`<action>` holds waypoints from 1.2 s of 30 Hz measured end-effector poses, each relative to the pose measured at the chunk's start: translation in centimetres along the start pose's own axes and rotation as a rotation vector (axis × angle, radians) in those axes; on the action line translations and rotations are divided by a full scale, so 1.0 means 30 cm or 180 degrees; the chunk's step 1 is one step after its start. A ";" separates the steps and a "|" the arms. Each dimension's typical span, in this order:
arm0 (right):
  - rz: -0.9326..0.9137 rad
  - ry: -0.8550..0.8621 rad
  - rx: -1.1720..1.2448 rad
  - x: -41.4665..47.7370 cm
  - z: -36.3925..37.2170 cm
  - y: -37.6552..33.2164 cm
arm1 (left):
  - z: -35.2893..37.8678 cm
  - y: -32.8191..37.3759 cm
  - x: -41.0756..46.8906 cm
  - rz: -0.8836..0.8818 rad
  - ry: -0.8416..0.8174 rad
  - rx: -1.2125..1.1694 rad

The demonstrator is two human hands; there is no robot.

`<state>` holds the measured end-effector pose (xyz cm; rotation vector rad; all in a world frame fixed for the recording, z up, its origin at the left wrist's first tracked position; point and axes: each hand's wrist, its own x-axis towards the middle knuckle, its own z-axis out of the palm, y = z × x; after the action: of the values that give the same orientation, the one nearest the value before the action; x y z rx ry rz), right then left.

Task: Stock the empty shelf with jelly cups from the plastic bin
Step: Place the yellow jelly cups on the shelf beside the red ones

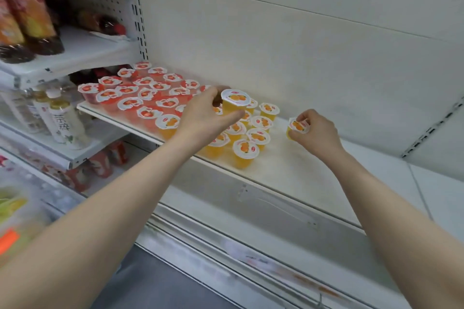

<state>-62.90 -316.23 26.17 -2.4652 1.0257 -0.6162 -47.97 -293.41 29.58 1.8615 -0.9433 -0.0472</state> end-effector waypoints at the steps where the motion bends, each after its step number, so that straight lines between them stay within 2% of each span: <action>1: -0.0004 -0.0074 -0.0017 0.020 0.010 0.008 | 0.008 0.004 0.002 -0.0011 0.0026 0.0036; 5: -0.0058 -0.0244 -0.0049 0.083 0.044 0.032 | 0.032 0.011 0.015 -0.0094 0.0082 0.0257; 16: -0.0463 -0.0157 0.0061 0.162 0.077 0.090 | 0.134 0.065 0.073 0.0042 0.0016 0.0215; 23: -0.1107 -0.0408 -0.0566 0.171 0.012 0.145 | 0.263 0.103 0.110 0.0068 -0.0343 0.0349; 27: -0.1266 -0.0076 -0.0786 0.174 -0.046 0.164 | 0.350 0.107 0.138 0.0389 -0.0638 0.1052; 31: -0.1374 0.0158 -0.0970 0.173 -0.061 0.180 | 0.424 0.066 0.141 0.0869 -0.0537 0.2104; 36: -0.1403 0.0122 -0.1123 0.174 -0.053 0.193 | 0.456 0.022 0.139 0.0992 -0.0537 0.2429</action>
<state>-63.69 -324.13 25.78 -3.0386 0.6434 -0.6599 -51.26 -306.52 24.86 2.3893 -1.5028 0.4027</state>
